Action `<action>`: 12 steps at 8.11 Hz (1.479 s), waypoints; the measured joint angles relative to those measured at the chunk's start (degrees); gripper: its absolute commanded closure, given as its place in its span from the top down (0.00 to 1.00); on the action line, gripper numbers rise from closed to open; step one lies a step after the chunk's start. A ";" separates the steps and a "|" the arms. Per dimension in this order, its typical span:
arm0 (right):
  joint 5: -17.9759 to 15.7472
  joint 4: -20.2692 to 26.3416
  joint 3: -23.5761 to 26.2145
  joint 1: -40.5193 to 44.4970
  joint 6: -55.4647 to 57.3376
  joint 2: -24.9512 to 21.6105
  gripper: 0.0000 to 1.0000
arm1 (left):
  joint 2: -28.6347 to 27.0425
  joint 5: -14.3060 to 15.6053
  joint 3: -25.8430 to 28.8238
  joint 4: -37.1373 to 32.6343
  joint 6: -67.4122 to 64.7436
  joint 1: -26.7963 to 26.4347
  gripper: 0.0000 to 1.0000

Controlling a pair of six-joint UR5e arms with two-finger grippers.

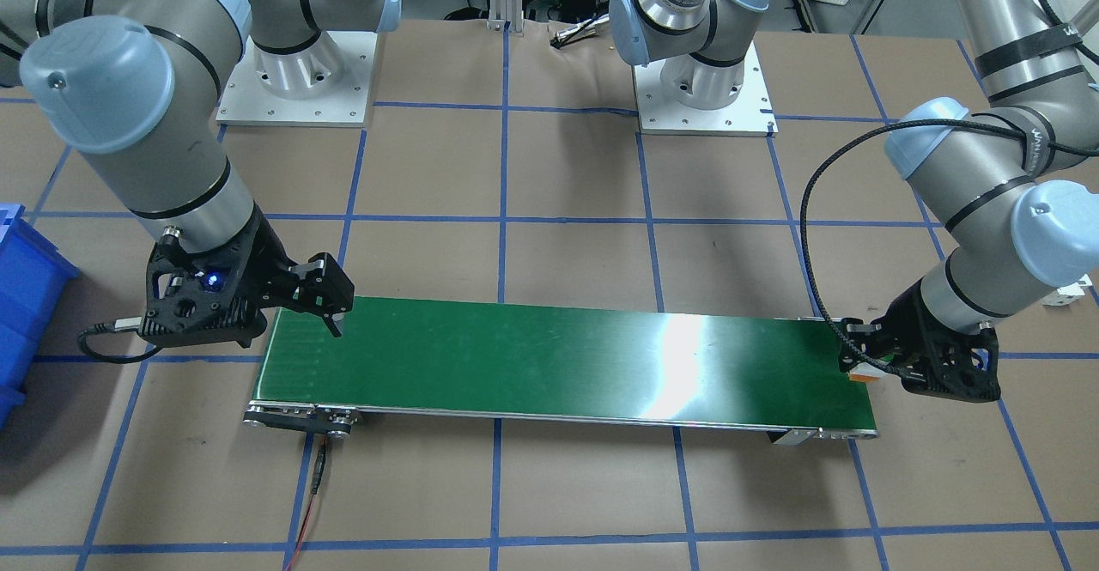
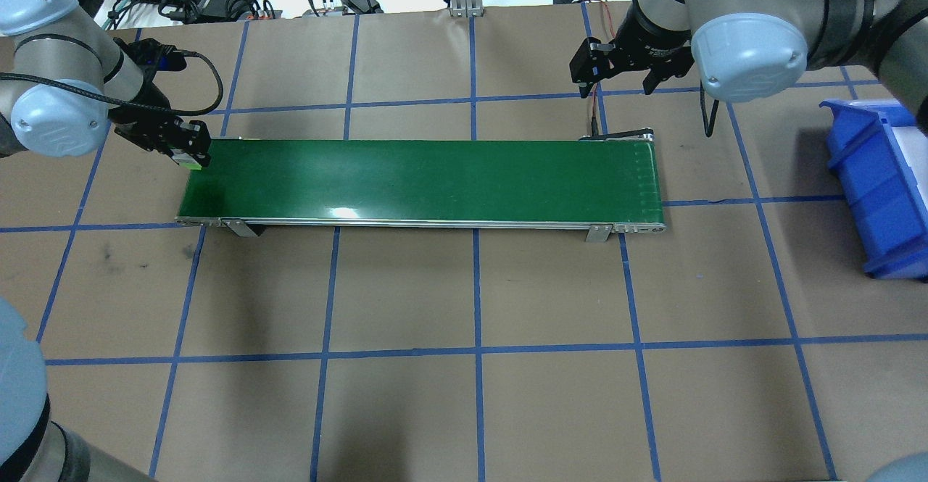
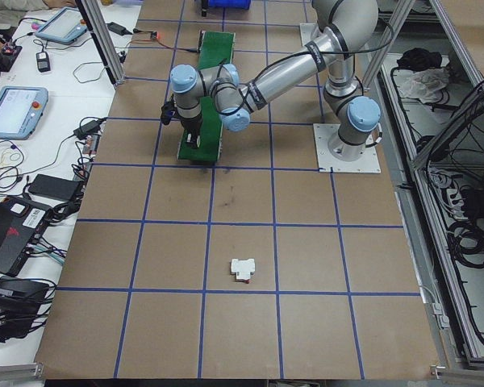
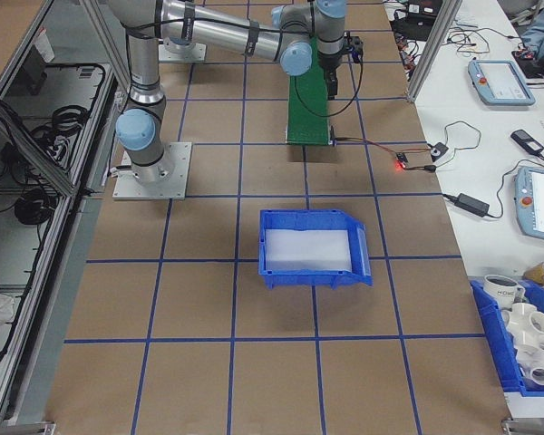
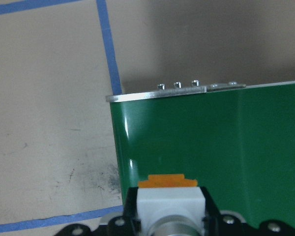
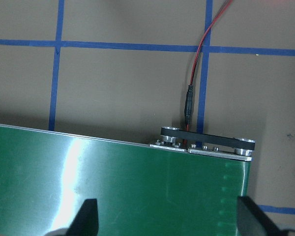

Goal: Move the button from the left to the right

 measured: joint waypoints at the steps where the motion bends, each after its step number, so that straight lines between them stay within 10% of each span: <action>1: 0.00 -0.13 0.01 0.00 0.03 0.15 1.00 | -0.08 0.00 -0.12 0.00 -0.08 0.00 0.00; 3: -0.05 -0.07 0.21 0.00 0.07 0.15 1.00 | -0.80 0.00 -0.35 0.13 -0.13 0.00 0.00; 4: -0.03 -0.09 0.45 0.02 0.08 0.17 1.00 | -1.38 0.00 -0.38 0.52 -0.18 0.00 0.15; 6: 0.00 -0.36 0.80 0.02 0.08 0.22 1.00 | -2.30 0.00 -0.40 0.93 -0.57 0.00 0.86; 7: 0.01 -0.41 0.84 0.02 0.05 0.23 1.00 | -2.28 -0.05 -0.33 0.96 -1.08 -0.09 1.00; 12: -0.02 -0.39 0.96 0.00 0.08 0.15 1.00 | 3.41 -0.46 -0.05 -1.71 -12.32 -7.22 1.00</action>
